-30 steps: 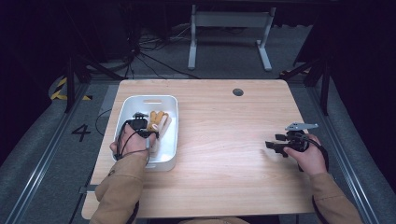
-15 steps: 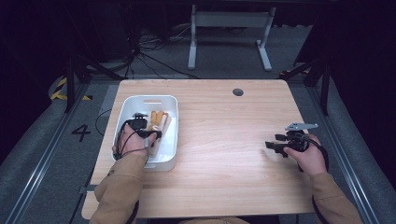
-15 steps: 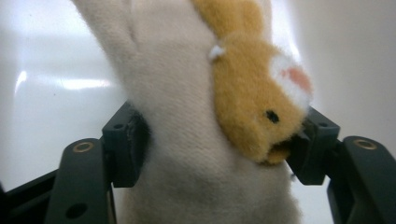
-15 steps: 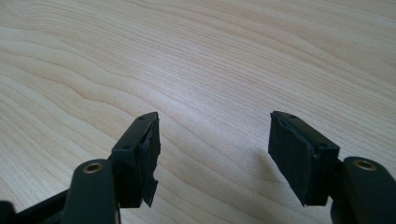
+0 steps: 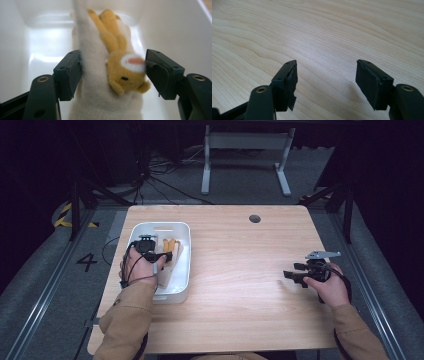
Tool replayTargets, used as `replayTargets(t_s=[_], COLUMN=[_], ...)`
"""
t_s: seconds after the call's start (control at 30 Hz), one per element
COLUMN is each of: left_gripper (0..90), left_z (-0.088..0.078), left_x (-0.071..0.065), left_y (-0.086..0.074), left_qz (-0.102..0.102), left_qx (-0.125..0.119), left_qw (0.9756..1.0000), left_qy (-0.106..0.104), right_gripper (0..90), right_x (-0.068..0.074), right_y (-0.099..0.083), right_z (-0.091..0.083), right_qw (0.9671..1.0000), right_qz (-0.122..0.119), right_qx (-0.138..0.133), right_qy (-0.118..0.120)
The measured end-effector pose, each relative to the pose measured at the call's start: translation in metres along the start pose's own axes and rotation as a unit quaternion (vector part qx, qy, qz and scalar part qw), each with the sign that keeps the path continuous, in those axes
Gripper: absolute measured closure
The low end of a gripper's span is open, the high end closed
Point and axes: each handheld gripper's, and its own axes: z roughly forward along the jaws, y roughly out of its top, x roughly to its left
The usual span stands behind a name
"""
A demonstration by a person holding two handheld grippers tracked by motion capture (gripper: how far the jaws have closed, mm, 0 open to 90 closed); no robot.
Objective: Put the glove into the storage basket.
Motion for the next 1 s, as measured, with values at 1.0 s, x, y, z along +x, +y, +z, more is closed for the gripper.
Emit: replayTargets(t_s=[1.0], left_gripper=[36.4], left_z=[-0.064], left_x=[-0.117], left_y=[0.000], left_qz=[0.192], left_qx=[-0.054], left_qw=[0.9676], left_qy=[-0.154], right_gripper=[34.6], right_x=[0.000], right_y=[0.002], right_z=[-0.003], right_qw=[0.9999], right_qz=[-0.007], right_qx=[-0.014], right_qy=[0.004])
